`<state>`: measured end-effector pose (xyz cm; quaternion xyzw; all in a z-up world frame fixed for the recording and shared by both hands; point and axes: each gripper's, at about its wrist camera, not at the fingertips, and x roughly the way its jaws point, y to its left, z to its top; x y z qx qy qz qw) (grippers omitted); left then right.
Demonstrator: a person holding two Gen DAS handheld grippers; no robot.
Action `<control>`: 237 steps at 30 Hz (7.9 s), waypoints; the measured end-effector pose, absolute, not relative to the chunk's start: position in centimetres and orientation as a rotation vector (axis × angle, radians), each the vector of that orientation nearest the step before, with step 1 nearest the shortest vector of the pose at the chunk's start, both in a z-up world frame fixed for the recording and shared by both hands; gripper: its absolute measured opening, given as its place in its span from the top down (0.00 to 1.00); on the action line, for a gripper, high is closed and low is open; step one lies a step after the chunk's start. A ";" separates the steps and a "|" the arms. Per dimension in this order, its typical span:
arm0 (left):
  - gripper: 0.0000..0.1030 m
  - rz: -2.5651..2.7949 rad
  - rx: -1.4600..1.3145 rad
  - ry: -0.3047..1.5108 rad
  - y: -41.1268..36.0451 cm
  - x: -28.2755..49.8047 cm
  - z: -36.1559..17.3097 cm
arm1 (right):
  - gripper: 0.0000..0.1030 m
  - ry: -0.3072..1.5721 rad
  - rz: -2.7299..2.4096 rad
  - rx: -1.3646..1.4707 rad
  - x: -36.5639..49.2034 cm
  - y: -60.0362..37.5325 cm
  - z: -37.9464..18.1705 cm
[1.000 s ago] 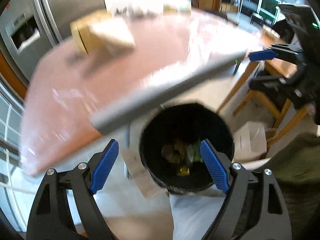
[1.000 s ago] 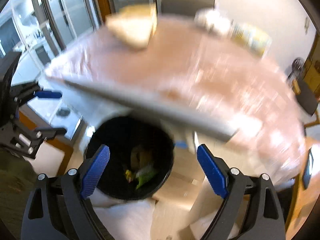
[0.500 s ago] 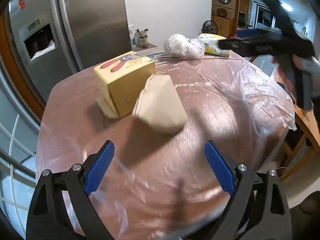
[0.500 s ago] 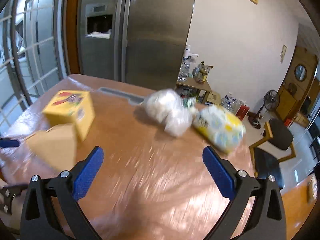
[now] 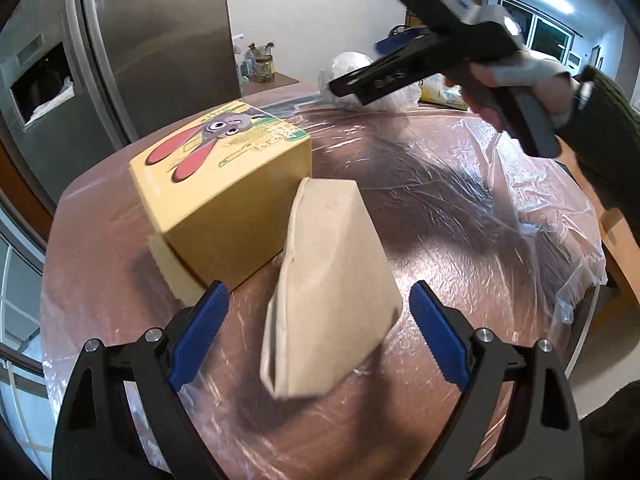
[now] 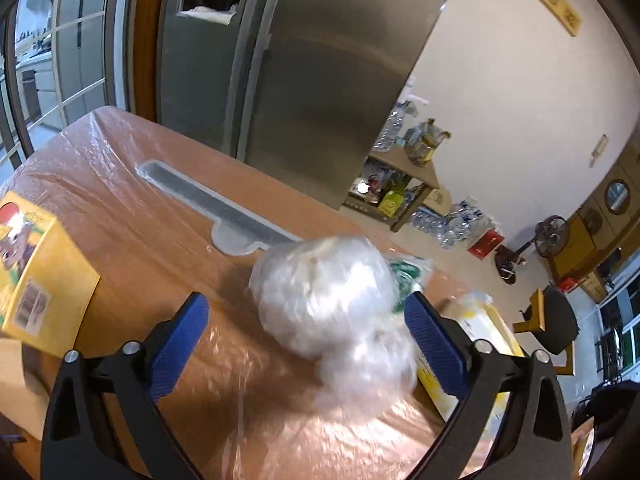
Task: Collect trash
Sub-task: 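Grasp the paper cone with the left tool while the right grasps the plastic bag bundle, then carry the paper cone and plastic bag bundle down over the black bin, then open both tools to drop the cone and bag into the bin, then raise both tools back toward the yellow box and tissue pack, then grasp the yellow cartoon box with the left tool while the right grasps the green snack packet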
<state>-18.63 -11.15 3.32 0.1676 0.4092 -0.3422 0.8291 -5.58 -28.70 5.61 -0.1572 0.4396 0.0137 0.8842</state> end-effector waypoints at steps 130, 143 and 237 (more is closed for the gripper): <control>0.48 -0.840 0.417 1.063 -8.8 -37.8 -1.3 | 0.63 1.138 0.351 0.085 -41.3 -21.8 0.6; 0.48 -0.794 0.432 1.133 -9.5 -36.6 -5.3 | 0.63 1.177 0.315 0.076 -39.7 -21.1 -2.9; 0.19 -0.899 0.566 0.878 -13.2 -8.7 6.1 | 0.63 1.191 -0.004 -0.004 1.8 -35.4 2.8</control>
